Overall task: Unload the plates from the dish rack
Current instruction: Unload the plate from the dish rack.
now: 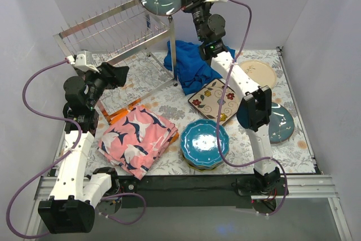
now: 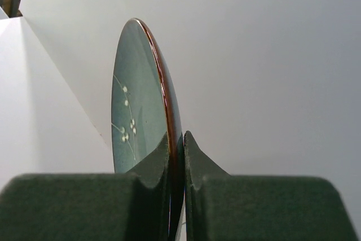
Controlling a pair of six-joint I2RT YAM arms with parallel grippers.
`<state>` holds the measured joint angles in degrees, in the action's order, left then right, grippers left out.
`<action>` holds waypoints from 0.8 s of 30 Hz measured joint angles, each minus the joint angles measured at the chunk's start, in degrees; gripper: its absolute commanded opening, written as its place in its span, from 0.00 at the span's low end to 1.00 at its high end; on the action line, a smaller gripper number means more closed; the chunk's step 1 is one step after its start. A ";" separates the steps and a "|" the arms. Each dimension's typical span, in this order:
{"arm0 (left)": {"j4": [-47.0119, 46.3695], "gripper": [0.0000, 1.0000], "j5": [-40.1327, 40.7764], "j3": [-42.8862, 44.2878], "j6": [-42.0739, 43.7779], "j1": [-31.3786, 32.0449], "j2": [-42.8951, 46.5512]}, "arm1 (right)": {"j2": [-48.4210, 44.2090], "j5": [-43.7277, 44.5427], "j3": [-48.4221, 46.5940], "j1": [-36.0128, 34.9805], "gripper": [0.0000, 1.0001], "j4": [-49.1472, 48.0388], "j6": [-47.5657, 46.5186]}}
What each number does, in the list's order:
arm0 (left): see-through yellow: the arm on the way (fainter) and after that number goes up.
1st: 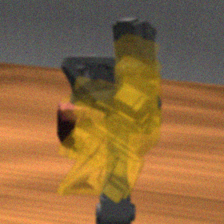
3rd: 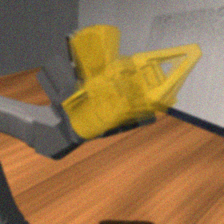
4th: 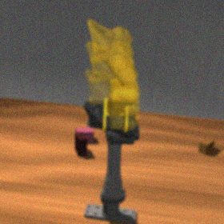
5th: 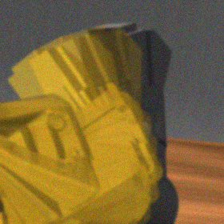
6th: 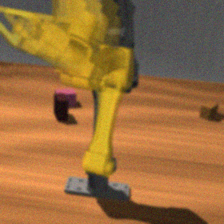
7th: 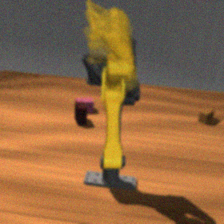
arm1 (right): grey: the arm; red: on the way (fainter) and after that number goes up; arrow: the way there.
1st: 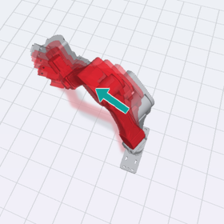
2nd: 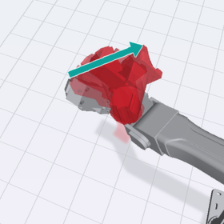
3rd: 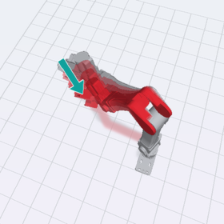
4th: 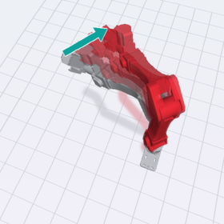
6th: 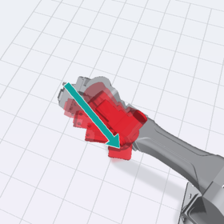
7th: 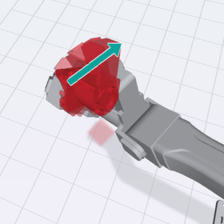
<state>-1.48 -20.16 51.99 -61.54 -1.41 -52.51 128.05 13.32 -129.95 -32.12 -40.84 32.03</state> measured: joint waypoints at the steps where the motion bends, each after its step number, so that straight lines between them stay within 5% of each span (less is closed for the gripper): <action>1: 0.00 0.68 0.00 -0.02 0.00 -0.04 0.00 | -0.09 0.07 -0.02 0.39 0.01 0.33 0.87; 14: -0.02 0.68 -0.13 -0.09 -0.20 -0.37 0.02 | -3.34 -0.09 3.78 6.93 0.01 2.97 11.82; 24: 0.00 0.68 -0.11 -0.11 -0.20 -0.37 0.07 | -11.52 -0.26 15.85 13.75 0.01 3.43 19.21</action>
<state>-1.48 -20.27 51.88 -61.73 -1.78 -52.45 116.53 13.06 -114.10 -18.37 -37.41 51.24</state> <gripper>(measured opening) 0.676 0.113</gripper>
